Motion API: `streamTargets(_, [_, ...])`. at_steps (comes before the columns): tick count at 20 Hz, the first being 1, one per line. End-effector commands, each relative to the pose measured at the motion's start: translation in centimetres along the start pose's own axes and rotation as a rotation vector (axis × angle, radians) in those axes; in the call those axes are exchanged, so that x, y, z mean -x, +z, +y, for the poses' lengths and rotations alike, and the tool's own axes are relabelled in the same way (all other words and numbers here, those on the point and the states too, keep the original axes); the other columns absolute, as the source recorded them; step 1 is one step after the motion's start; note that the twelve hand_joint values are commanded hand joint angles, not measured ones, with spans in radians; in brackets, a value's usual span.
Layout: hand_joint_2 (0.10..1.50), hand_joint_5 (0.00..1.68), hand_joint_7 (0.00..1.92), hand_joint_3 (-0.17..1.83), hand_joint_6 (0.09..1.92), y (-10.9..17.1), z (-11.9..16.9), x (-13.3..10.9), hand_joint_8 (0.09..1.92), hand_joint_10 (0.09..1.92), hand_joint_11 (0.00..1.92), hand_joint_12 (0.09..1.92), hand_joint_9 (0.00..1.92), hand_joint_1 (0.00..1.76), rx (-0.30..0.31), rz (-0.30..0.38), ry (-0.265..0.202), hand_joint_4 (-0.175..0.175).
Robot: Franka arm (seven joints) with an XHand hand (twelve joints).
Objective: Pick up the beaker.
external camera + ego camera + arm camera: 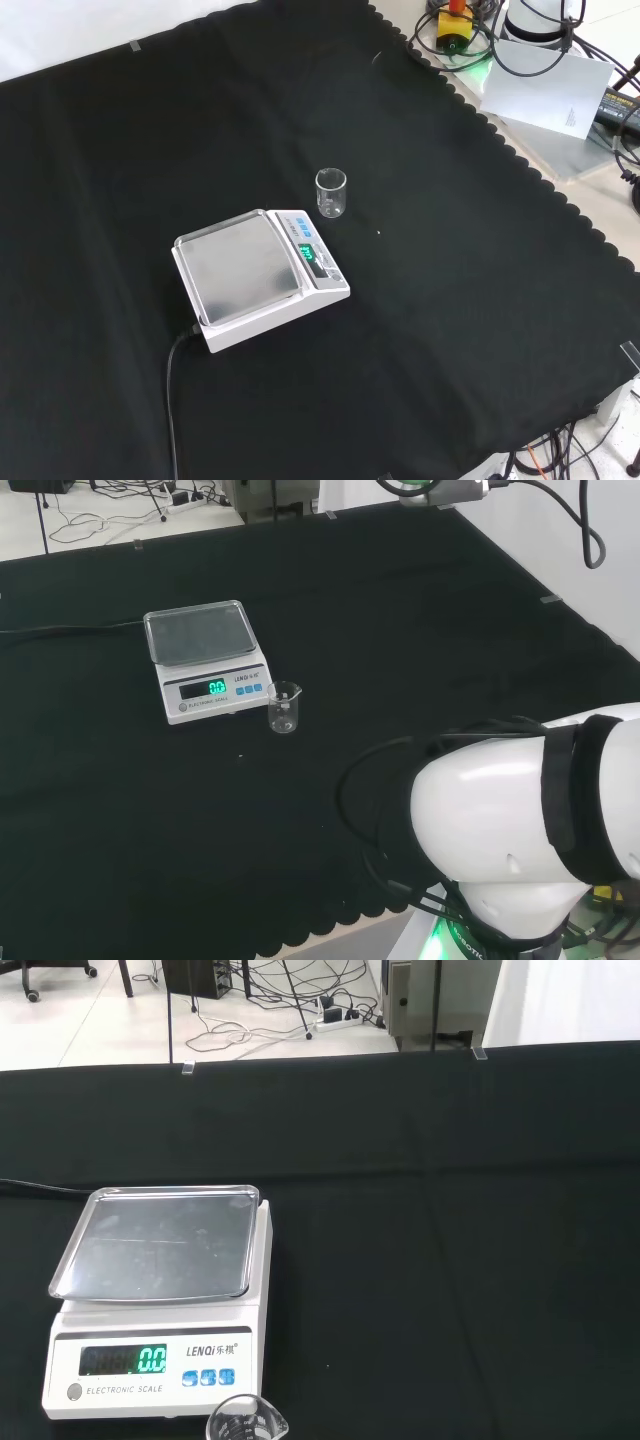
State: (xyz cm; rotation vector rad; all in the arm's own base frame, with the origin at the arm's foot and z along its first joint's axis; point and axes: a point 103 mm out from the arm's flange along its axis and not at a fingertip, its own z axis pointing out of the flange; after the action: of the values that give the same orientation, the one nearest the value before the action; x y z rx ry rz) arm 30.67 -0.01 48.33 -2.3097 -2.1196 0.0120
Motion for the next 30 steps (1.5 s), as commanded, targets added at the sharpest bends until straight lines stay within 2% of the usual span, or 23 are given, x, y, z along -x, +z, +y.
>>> streamTargets(1, [0.77, 0.31, 0.32, 0.52, 0.45, 0.6, 0.5, -0.2, 0.69, 0.77, 0.04, 1.42, 0.45, 0.52, 0.003, -0.012, -0.003, -0.013])
streamTargets(5, [0.83, 0.35, 0.32, 0.41, 0.33, 3.0, 2.7, -1.0, 0.69, 0.78, 0.01, 1.49, 0.44, 0.51, -0.034, -0.016, -0.026, -0.014])
streamTargets(10, [0.84, 0.36, 0.32, 0.39, 0.31, 5.6, 4.8, -1.4, 0.69, 0.79, 0.0, 1.49, 0.44, 0.51, -0.075, 0.017, -0.06, -0.015])
streamTargets(13, [0.84, 0.37, 0.32, 0.39, 0.31, 7.3, 5.8, -1.6, 0.69, 0.79, 0.0, 1.49, 0.44, 0.51, -0.094, 0.023, -0.064, -0.016])
streamTargets(16, [0.84, 0.37, 0.32, 0.38, 0.3, 8.9, 6.4, -1.8, 0.69, 0.79, 0.0, 1.49, 0.44, 0.51, -0.098, 0.026, -0.065, -0.016])
streamTargets(19, [0.84, 0.37, 0.32, 0.38, 0.3, 11.3, 6.8, -2.2, 0.69, 0.79, 0.0, 1.49, 0.44, 0.51, -0.076, 0.043, -0.064, -0.017])
streamTargets(21, [0.85, 0.38, 0.33, 0.38, 0.3, 13.0, 7.2, -2.8, 0.69, 0.79, 0.0, 1.49, 0.44, 0.51, -0.073, 0.031, -0.059, -0.018])
streamTargets(25, [0.85, 0.38, 0.33, 0.38, 0.3, 15.7, 7.6, -3.9, 0.69, 0.79, 0.0, 1.49, 0.44, 0.51, -0.088, 0.021, -0.069, -0.019])
streamTargets(30, [0.85, 0.38, 0.33, 0.37, 0.29, 19.2, 8.4, -4.9, 0.69, 0.79, 0.0, 1.49, 0.45, 0.52, -0.127, 0.041, -0.089, -0.02])
